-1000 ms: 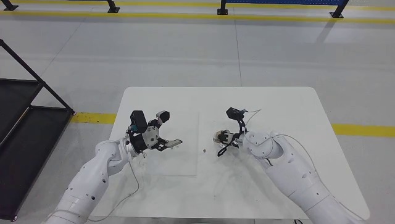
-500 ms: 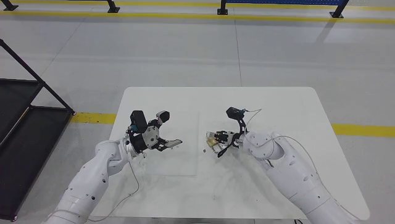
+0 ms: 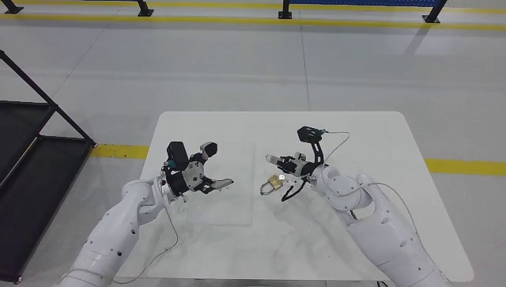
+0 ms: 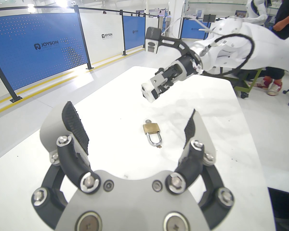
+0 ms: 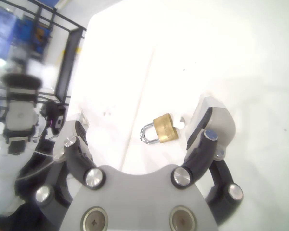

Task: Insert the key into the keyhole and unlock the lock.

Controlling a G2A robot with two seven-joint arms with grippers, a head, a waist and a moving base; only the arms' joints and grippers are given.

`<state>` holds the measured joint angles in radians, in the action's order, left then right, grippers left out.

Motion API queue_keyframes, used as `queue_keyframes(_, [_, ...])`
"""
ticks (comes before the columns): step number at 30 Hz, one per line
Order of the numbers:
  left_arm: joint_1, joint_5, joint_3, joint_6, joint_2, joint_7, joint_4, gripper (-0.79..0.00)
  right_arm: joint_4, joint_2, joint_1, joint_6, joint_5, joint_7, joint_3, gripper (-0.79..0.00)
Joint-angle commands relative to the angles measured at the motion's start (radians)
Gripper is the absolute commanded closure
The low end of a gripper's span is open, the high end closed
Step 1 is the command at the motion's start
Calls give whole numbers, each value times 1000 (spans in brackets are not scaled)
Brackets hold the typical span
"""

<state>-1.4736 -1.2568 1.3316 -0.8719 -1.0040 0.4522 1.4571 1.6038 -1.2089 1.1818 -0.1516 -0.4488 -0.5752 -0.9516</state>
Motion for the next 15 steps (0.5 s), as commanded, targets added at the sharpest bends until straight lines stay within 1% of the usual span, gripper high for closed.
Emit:
queue_keyframes(1, [0, 0, 0, 0, 0, 0, 0, -785, 43, 7, 24, -1, -14, -2, -22, -785])
queue_keyframes(15, [0, 0, 0, 0, 0, 0, 0, -784, 50, 8, 28, -1, -17, -3, -26, -785])
